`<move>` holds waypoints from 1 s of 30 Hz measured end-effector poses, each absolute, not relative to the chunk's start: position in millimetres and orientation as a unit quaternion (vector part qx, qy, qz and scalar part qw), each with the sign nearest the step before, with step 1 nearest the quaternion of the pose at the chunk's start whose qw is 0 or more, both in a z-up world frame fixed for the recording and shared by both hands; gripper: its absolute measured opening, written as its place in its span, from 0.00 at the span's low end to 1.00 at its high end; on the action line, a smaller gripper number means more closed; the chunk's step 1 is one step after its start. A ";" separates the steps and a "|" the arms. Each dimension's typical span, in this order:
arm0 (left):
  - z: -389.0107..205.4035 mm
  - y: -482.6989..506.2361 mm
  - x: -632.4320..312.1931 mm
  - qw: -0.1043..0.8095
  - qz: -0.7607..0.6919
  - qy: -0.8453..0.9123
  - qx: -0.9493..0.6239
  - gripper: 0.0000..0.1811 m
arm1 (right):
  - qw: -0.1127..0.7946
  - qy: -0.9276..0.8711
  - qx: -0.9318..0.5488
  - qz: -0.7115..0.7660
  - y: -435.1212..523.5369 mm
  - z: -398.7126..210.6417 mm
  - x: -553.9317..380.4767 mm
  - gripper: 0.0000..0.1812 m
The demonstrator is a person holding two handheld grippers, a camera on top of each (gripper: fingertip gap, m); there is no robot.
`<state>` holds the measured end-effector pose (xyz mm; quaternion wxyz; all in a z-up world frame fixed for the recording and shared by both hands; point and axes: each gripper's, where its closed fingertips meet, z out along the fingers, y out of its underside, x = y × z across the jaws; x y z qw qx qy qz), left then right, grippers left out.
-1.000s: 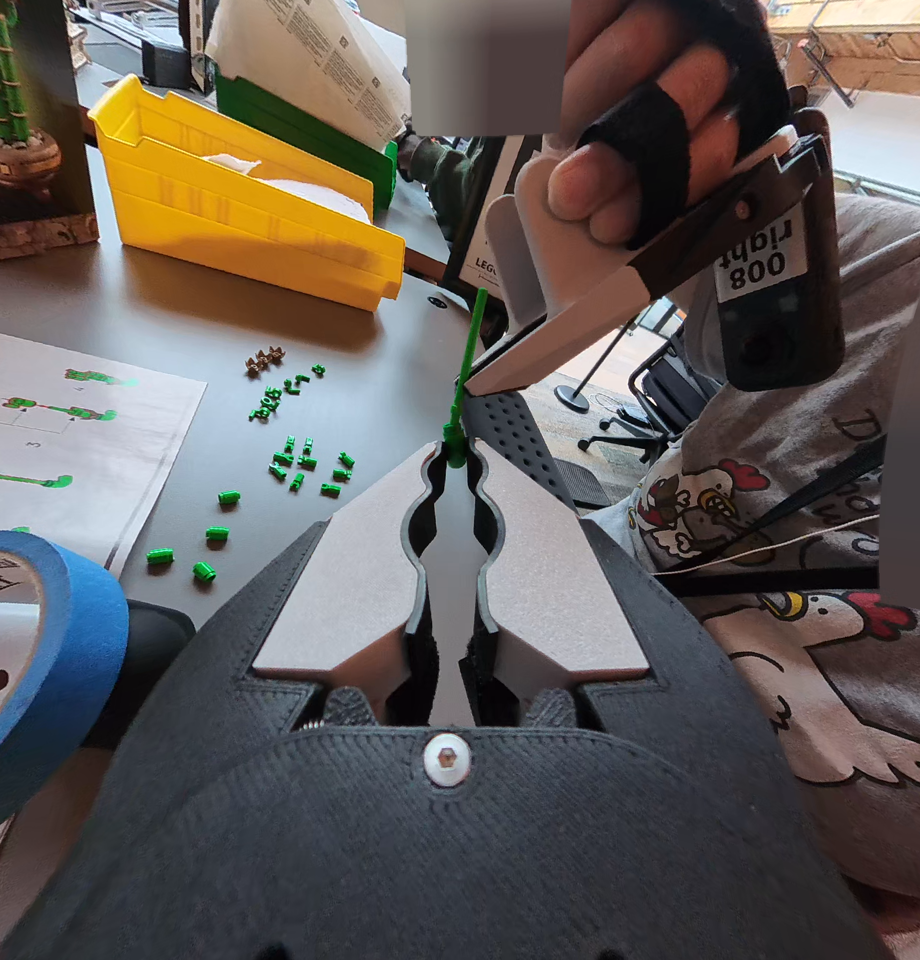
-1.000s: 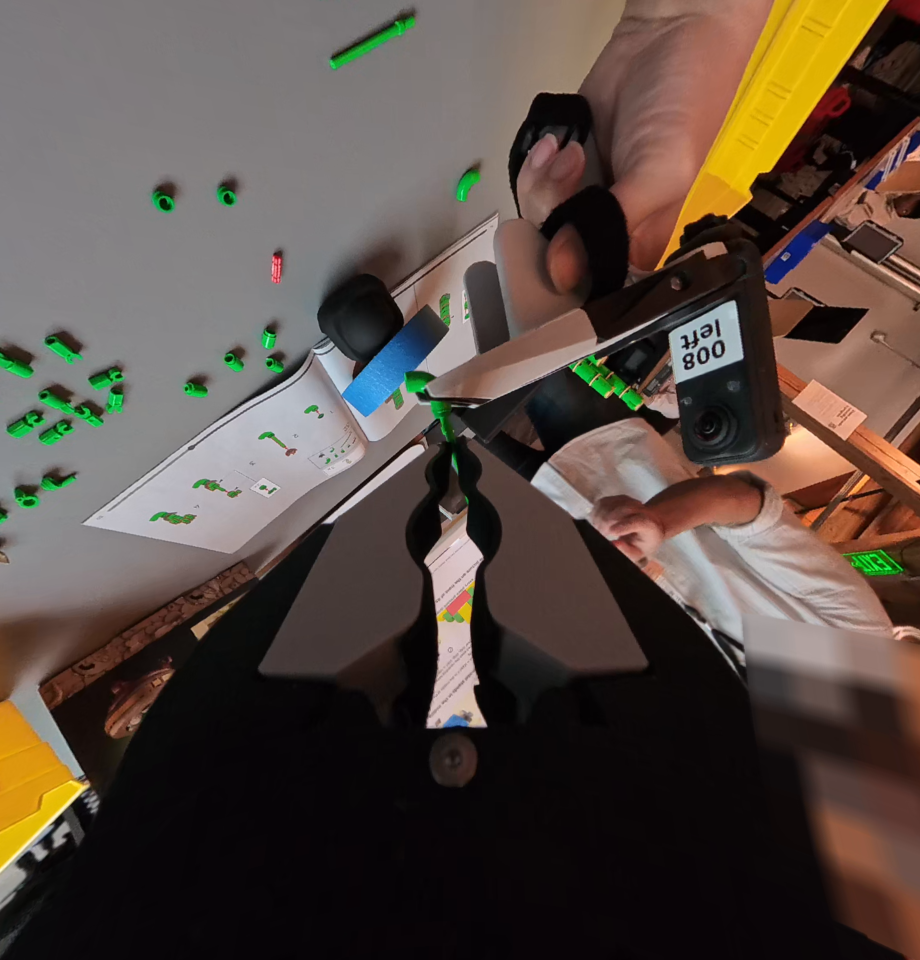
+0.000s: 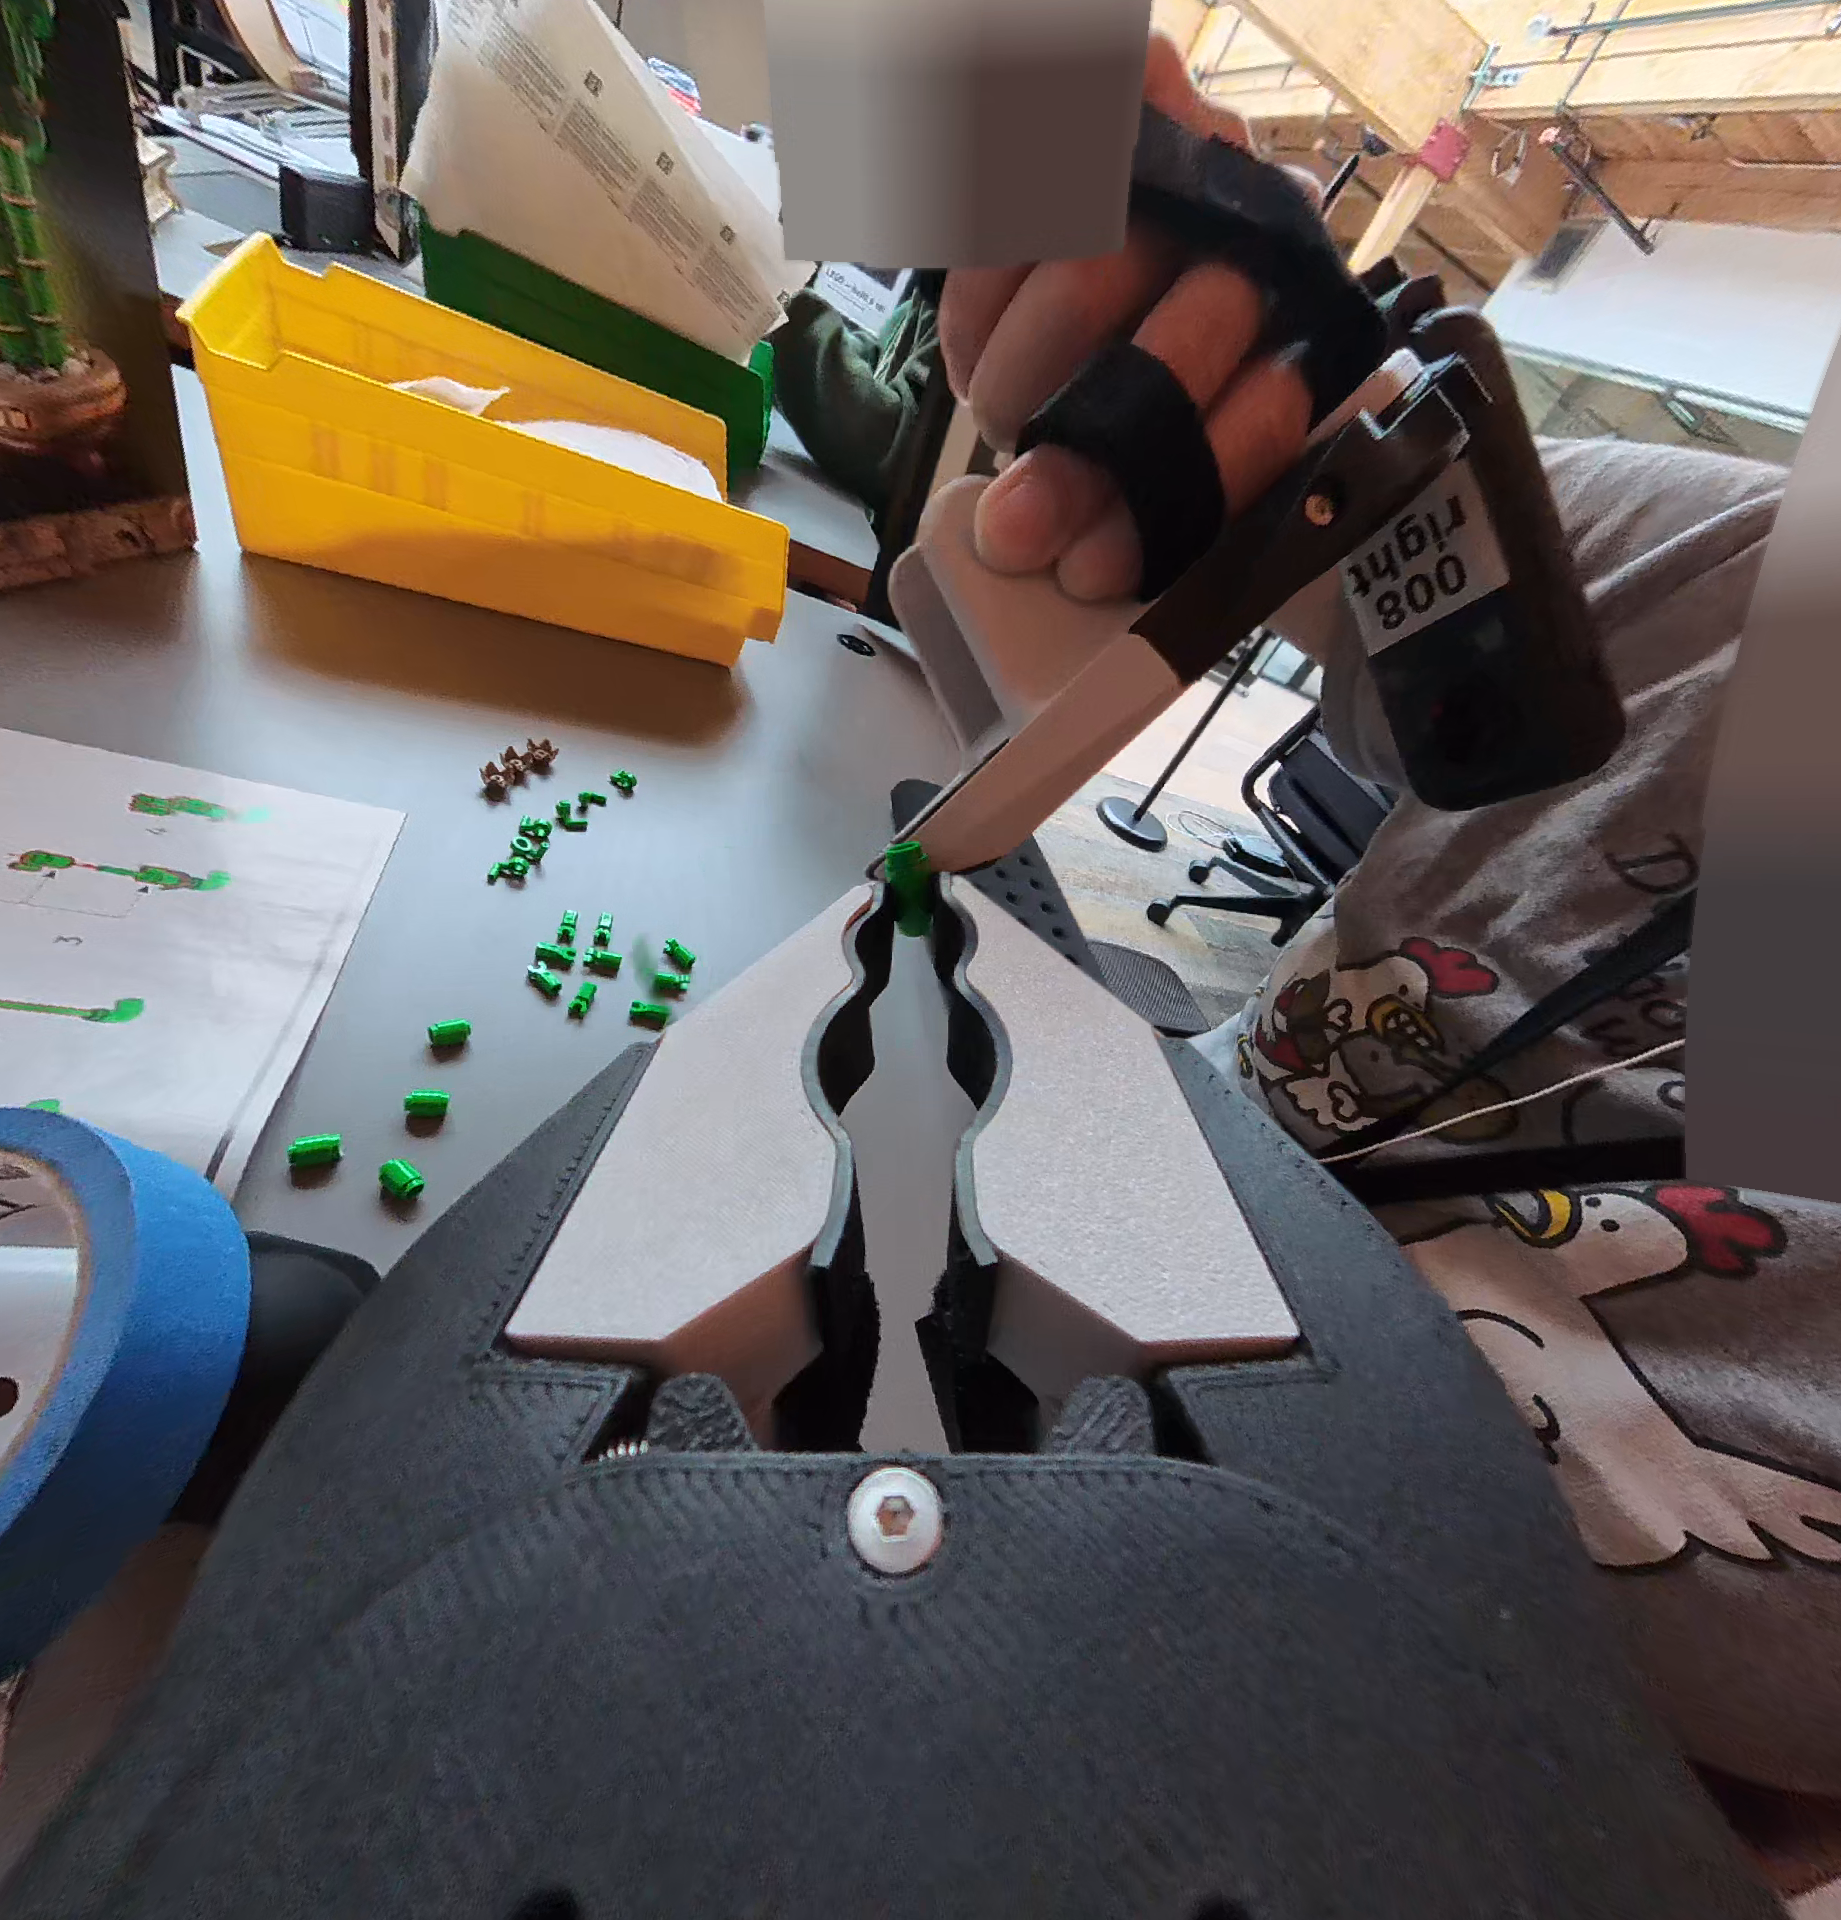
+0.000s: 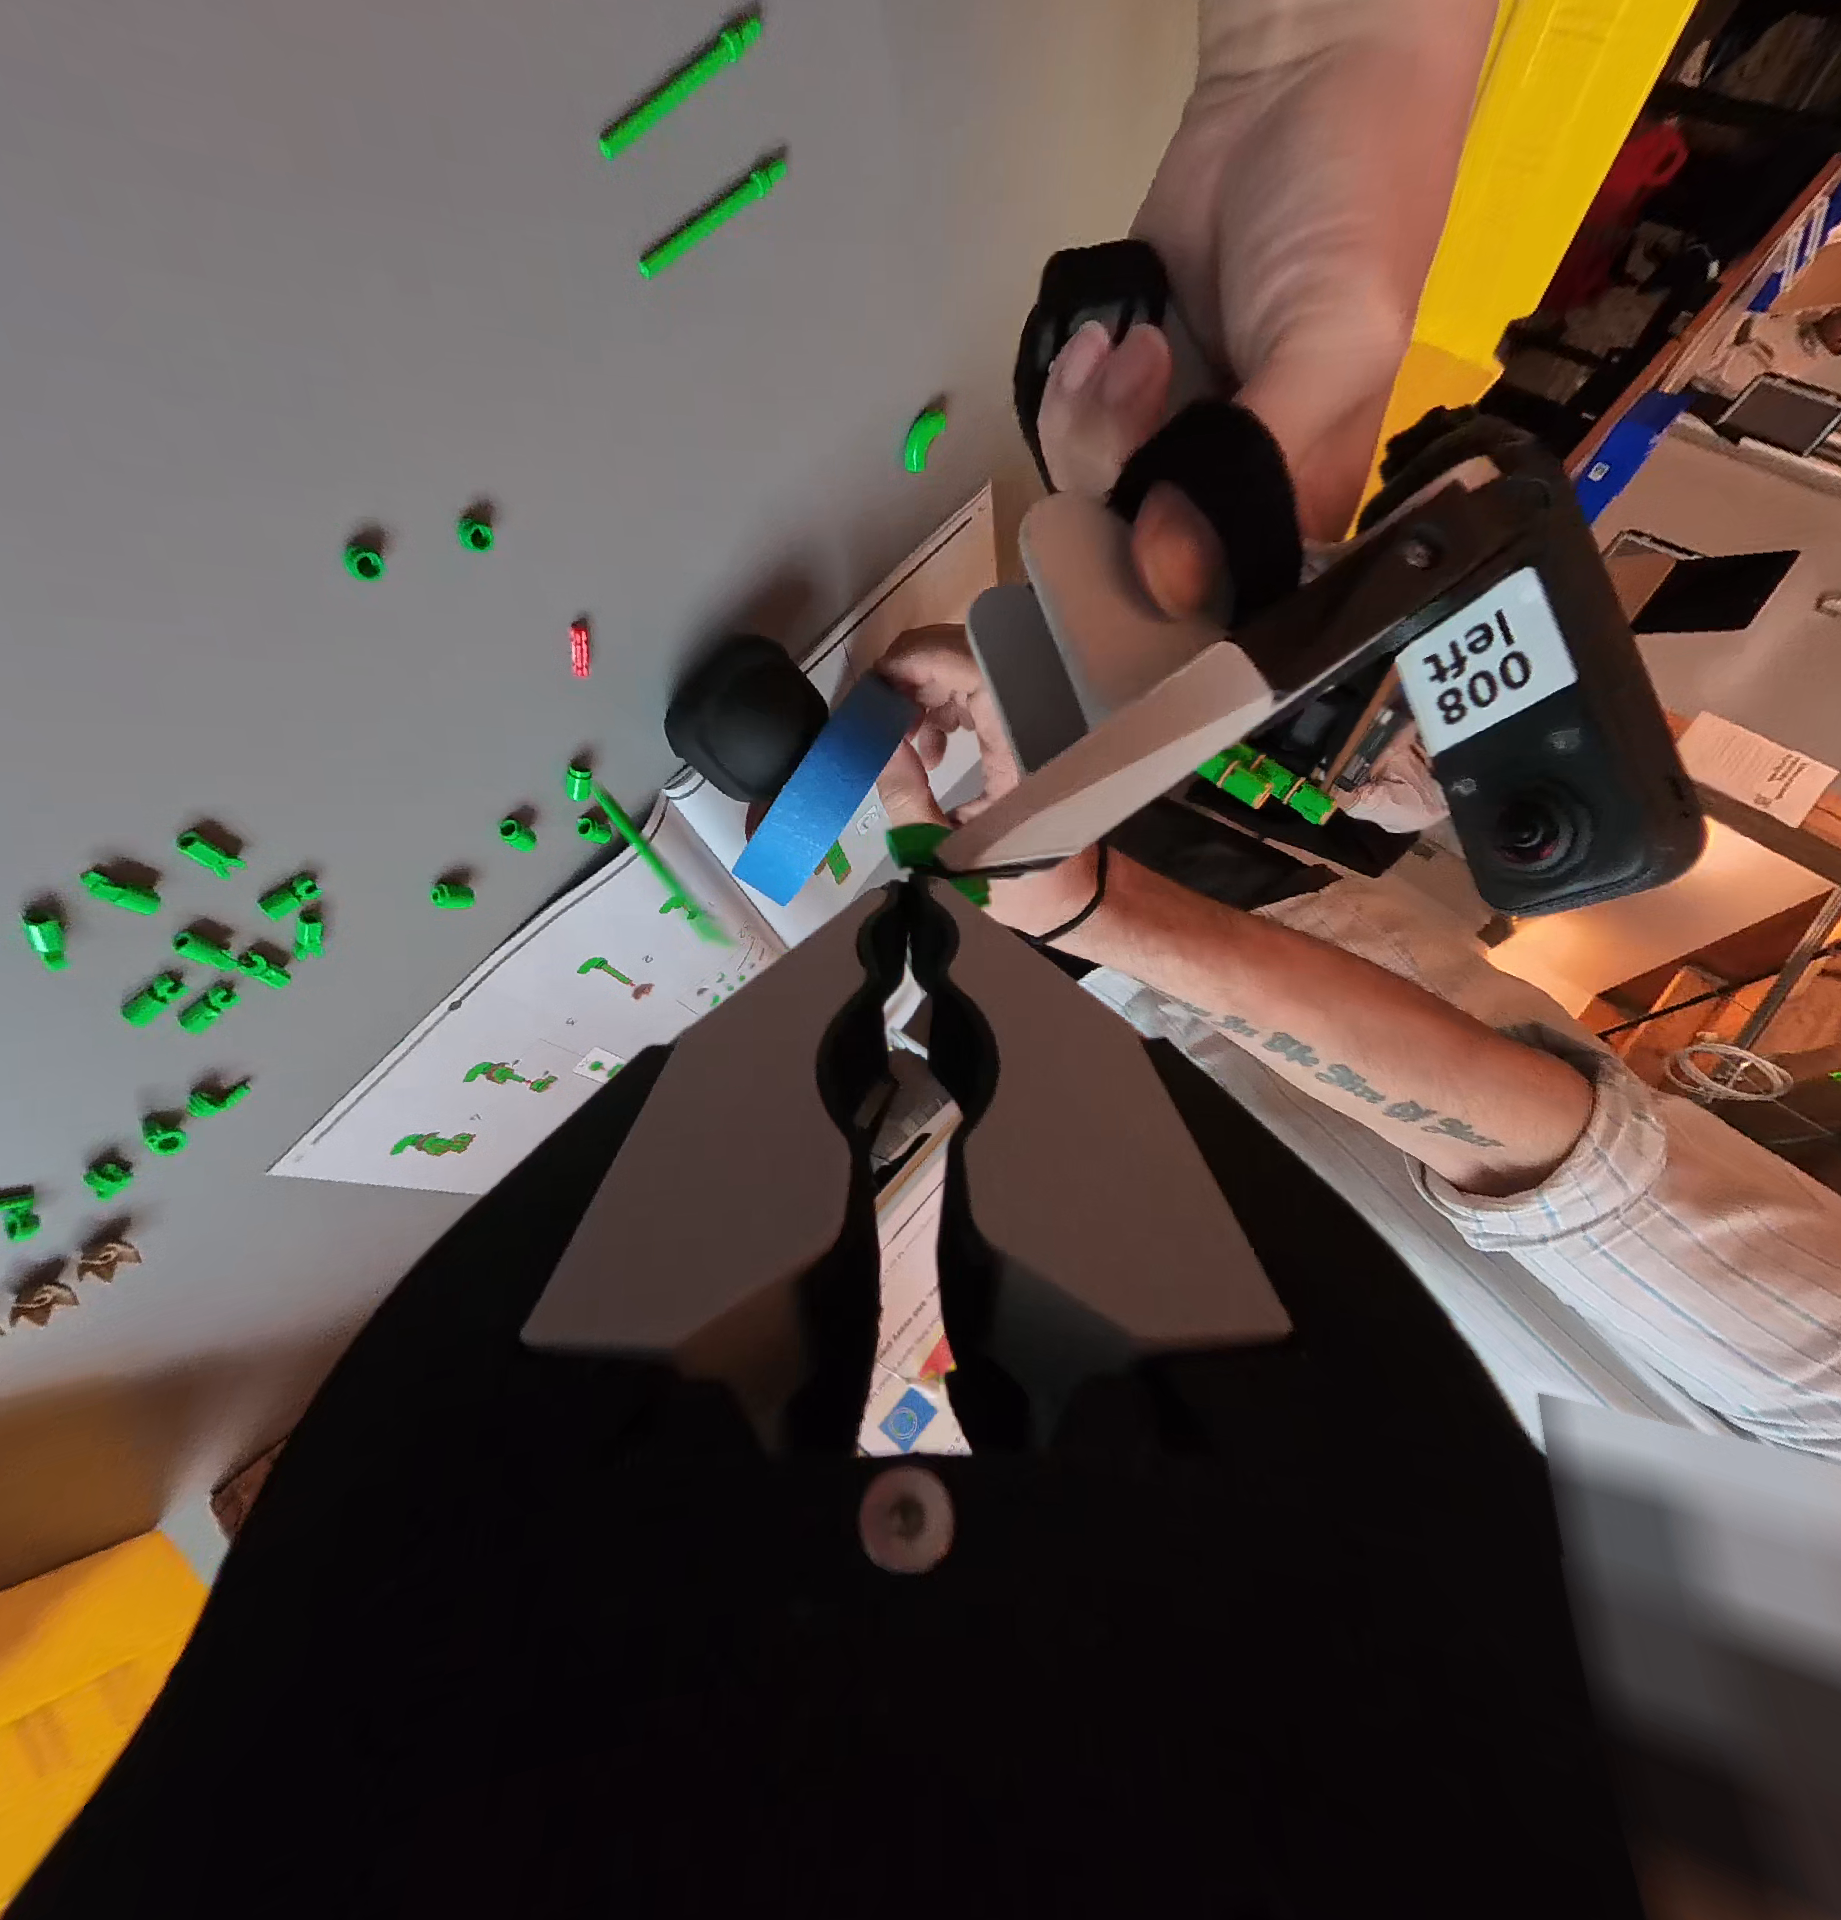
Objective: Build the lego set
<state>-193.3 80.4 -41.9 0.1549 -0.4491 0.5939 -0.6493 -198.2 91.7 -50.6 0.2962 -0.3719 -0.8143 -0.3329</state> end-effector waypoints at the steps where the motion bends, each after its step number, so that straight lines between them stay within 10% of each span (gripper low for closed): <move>1: -42.0 81.0 -193.9 0.157 -0.647 0.595 -0.450 0.03 | 0.300 -0.814 -0.370 -0.334 92.6 -50.6 -198.8 0.00; 30: -36.0 99.3 -207.5 0.180 -0.652 0.580 -0.454 0.03 | 0.310 -0.664 -0.677 0.065 77.5 -183.7 -176.6 0.08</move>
